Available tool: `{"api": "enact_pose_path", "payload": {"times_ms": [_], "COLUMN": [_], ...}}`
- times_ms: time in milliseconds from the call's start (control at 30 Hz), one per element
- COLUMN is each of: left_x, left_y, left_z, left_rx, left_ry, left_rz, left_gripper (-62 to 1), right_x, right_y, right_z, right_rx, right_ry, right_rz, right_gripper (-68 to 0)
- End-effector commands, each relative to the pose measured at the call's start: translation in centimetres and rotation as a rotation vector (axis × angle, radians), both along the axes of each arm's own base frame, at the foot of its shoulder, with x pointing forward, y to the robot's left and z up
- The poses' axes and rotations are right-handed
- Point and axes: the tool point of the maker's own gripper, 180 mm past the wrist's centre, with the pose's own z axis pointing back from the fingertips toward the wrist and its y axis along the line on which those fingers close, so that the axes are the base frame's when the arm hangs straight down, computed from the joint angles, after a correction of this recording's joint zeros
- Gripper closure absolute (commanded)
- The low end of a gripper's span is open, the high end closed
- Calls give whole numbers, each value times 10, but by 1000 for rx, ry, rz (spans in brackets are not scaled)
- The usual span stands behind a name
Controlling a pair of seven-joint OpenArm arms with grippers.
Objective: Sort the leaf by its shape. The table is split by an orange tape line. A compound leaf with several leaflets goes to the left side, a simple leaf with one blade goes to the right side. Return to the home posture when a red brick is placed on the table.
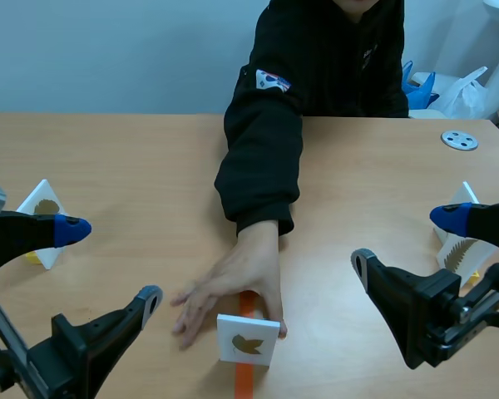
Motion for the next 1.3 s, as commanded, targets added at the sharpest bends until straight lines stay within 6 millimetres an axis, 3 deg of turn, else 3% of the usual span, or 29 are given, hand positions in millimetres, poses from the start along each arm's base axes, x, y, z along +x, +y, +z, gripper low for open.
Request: {"api": "enact_pose_path", "payload": {"times_ms": [0,233,667,900,1267], "left_x": [-1,-15,-11,-7,27], "left_y": [-5,-15,-12,-37,-75], "left_z": [6,-7,-63,-84,-109], "left_rx": [-17,31,32,-22,-71], "left_ry": [-14,9,74,93,56], "left_rz": [-25,-110,-115,-160,-195], "left_gripper": [-623,-623,-623,-623,-623], "right_x": [4,4,5,8,10], "right_y": [2,2,0,-10,-18], "right_z": [11,11,14,17,19], "right_rx": [8,8,9,-12,-29], "right_ry": [-36,-36,-49,-61,-70], "right_rz": [15,15,7,-16,-34], "right_gripper": [-679,-679,-679,-679,-679]}}
